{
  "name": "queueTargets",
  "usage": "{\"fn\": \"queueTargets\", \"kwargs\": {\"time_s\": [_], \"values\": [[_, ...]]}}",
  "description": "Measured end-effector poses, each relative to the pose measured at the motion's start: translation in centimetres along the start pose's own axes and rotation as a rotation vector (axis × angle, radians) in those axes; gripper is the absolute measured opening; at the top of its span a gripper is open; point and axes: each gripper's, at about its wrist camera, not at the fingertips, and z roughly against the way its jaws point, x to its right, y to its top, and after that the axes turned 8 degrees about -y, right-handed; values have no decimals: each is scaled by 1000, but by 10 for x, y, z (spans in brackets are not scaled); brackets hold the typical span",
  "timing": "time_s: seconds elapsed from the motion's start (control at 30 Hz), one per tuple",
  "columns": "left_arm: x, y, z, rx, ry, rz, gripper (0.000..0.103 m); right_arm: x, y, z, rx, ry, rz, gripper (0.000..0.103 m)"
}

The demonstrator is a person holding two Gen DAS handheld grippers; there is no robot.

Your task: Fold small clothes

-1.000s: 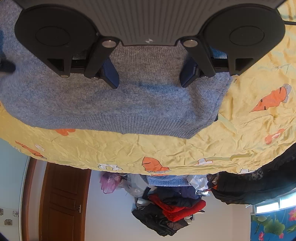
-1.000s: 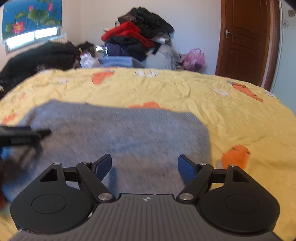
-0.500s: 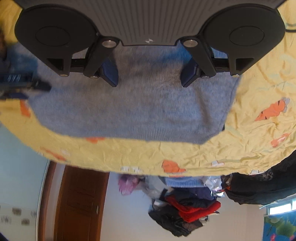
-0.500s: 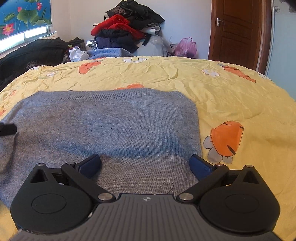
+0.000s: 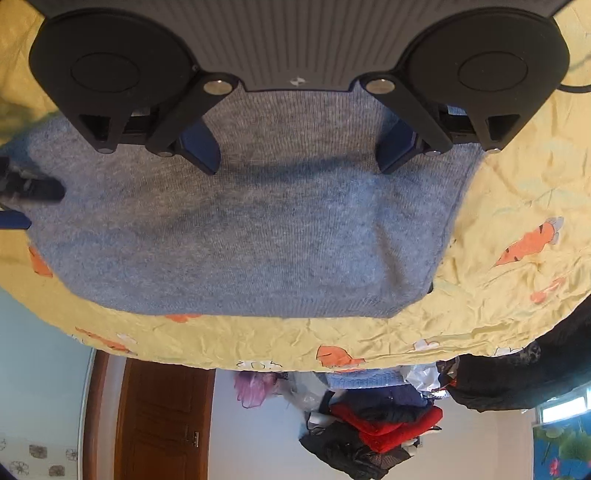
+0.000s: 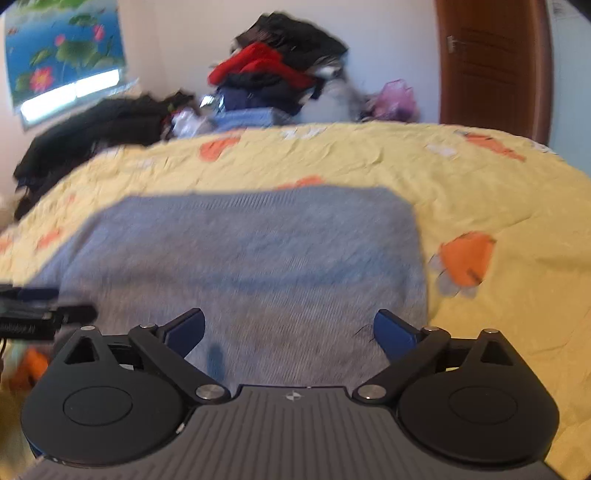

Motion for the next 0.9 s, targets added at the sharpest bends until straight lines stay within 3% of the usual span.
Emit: {"fn": "queueTargets", "kwargs": {"time_s": [0.03,0.17,0.4,0.47,0.63,0.67,0.7,0.77,0.8,0.9], "values": [[0,2,-1,-4,8,3,95,-6,-5,-3,10,-29,51,103],[0,-2,20,16,30,80,94,-6,-4,-2,12,-28,43,103],[-33,-50,80,112,-24,475,94,-5,-6,-1,16,-25,35,103],[-49,-58,90,176,-13,591,94,-4,-6,-1,16,-23,33,103],[-72,-54,86,227,-58,729,94,-4,-6,-1,16,-21,31,103],[-74,-52,83,242,-60,747,87,-4,-6,-1,16,-21,31,103],[-76,-51,79,252,-51,765,60,-4,-6,-1,16,-21,31,103],[-81,-50,64,224,-58,812,22,-4,-6,-1,16,-20,31,103],[-84,-52,58,233,-65,849,18,-4,-6,-1,16,-20,31,103],[-87,-50,53,245,-66,885,18,-4,-6,-1,16,-19,30,103]]}}
